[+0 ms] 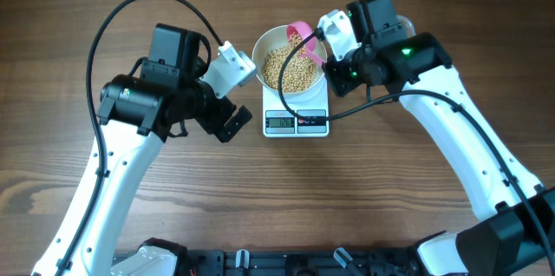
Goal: Scoop item into bowl and weigh 150g on scale
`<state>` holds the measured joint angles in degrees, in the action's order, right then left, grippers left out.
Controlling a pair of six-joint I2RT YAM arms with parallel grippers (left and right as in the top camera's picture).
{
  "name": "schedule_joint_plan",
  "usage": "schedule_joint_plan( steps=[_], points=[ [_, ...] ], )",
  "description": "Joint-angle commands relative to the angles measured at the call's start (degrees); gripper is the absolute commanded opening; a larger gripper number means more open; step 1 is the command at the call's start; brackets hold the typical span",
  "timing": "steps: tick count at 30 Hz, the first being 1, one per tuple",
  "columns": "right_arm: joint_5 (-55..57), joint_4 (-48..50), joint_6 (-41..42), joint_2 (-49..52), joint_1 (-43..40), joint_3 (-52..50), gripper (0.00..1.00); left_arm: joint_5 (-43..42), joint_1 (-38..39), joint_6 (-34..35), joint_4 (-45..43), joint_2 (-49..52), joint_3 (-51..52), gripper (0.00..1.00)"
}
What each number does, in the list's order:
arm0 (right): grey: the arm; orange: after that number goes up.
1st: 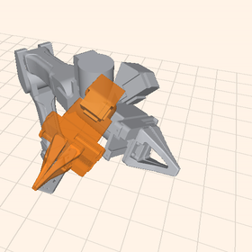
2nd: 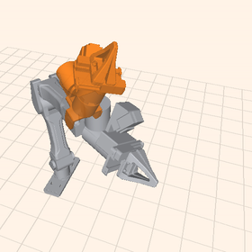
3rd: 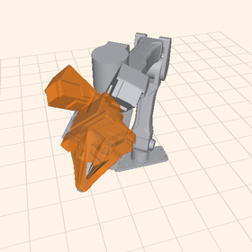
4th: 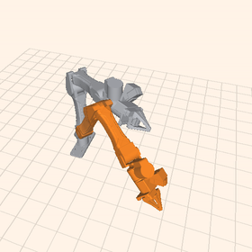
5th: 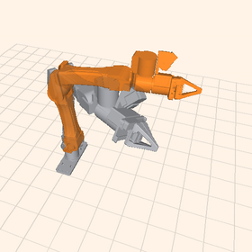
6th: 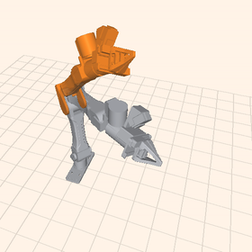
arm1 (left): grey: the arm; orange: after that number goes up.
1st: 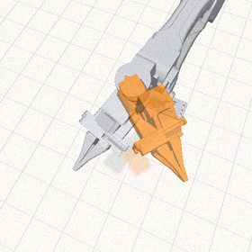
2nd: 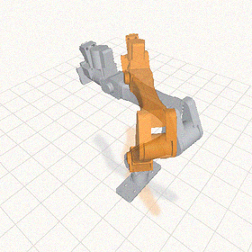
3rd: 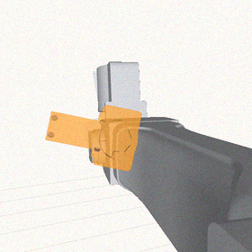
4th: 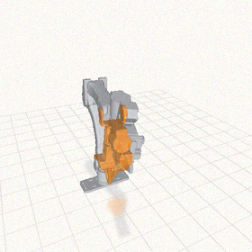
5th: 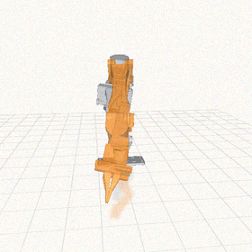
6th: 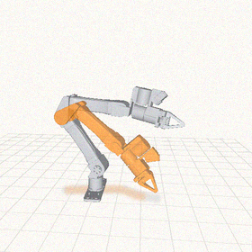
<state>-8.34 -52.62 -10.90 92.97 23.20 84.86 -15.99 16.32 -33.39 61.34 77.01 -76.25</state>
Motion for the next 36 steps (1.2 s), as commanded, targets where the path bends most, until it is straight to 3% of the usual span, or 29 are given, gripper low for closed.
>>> schedule_joint_plan(
  steps=[1, 17, 36],
  points=[
    [3.43, 0.24, -1.57, -0.57, 0.26, 0.92, 0.04, -0.48, -0.09, -0.9, 0.0, -0.74, 0.11, 1.0],
    [-4.28, -0.42, -0.15, -0.57, 0.24, 0.92, 0.04, -0.48, -0.09, -0.9, 0.02, -0.74, 0.11, 1.0],
    [-0.07, -0.94, -3.98, -0.57, 0.26, 0.92, 0.04, -0.48, -0.09, -0.87, 0.0, -0.74, 0.11, 1.0]
  ],
)
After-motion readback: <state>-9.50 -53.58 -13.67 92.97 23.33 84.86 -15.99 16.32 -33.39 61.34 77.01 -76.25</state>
